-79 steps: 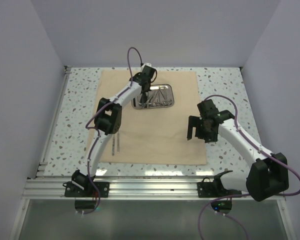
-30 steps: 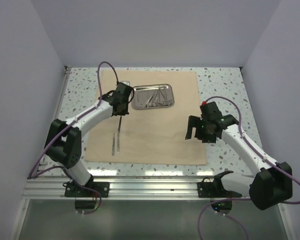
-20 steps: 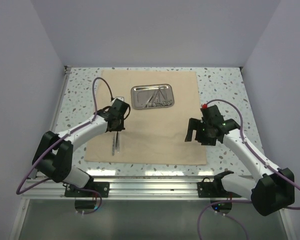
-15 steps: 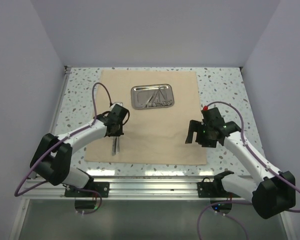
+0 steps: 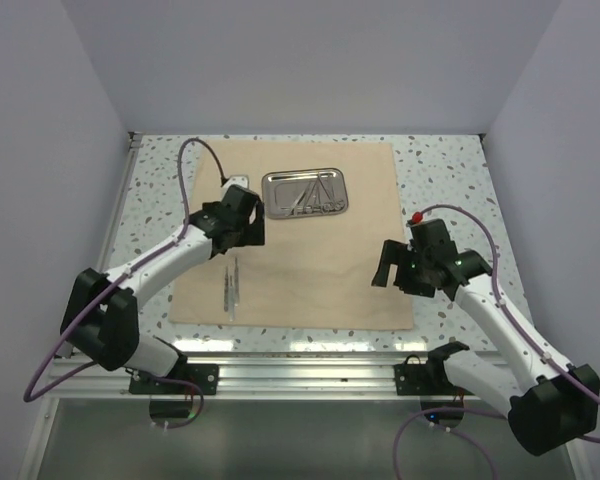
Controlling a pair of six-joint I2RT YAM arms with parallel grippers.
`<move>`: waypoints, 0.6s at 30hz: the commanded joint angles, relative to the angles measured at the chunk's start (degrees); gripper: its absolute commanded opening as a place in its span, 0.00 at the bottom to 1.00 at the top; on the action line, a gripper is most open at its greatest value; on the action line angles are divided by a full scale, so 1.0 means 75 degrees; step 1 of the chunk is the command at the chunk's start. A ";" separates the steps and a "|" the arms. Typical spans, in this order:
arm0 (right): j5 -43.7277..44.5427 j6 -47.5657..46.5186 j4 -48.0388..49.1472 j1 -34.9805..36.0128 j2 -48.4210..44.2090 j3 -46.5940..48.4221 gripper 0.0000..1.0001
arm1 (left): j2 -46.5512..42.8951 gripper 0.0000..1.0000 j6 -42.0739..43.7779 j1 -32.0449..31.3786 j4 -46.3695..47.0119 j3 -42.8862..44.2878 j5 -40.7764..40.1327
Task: Open and lay out the surgical kit
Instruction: Place the medical item in the surgical kit, then pick up the medical item from the container.
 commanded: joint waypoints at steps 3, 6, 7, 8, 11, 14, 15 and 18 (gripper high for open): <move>-0.0023 0.0205 -0.0218 -0.0029 -0.0289 -0.0006 0.89 | 0.1040 0.97 0.0996 -0.0017 0.0873 0.1785 -0.0057; 0.0036 0.0299 -0.0371 -0.0029 -0.0395 0.0030 0.89 | 0.2245 0.88 0.1243 -0.0017 0.0757 0.3109 0.0166; 0.0059 0.0345 -0.0406 -0.0017 -0.0488 0.0042 0.89 | 0.2599 0.85 0.1267 -0.0017 0.0629 0.3901 0.0190; 0.0094 0.0381 -0.0487 -0.0029 -0.0535 0.0042 0.89 | 0.2963 0.82 0.1290 -0.0017 0.0326 0.4304 0.0202; 0.0188 0.0474 -0.0710 -0.0017 -0.0688 0.0065 0.89 | 0.4077 0.68 0.1419 -0.0017 0.0182 0.5442 0.0272; 0.0317 0.0545 -0.0932 -0.0017 -0.0851 0.0077 0.89 | 0.4793 0.54 0.1571 -0.0029 0.0206 0.6064 0.0354; 0.0376 0.0545 -0.0980 -0.0029 -0.0887 0.0077 0.89 | 0.5050 0.46 0.1618 -0.0029 0.0182 0.6182 0.0389; 0.0493 0.0569 -0.1097 -0.0017 -0.0922 0.0077 0.89 | 0.5286 0.36 0.1700 -0.0029 0.0194 0.6312 0.0564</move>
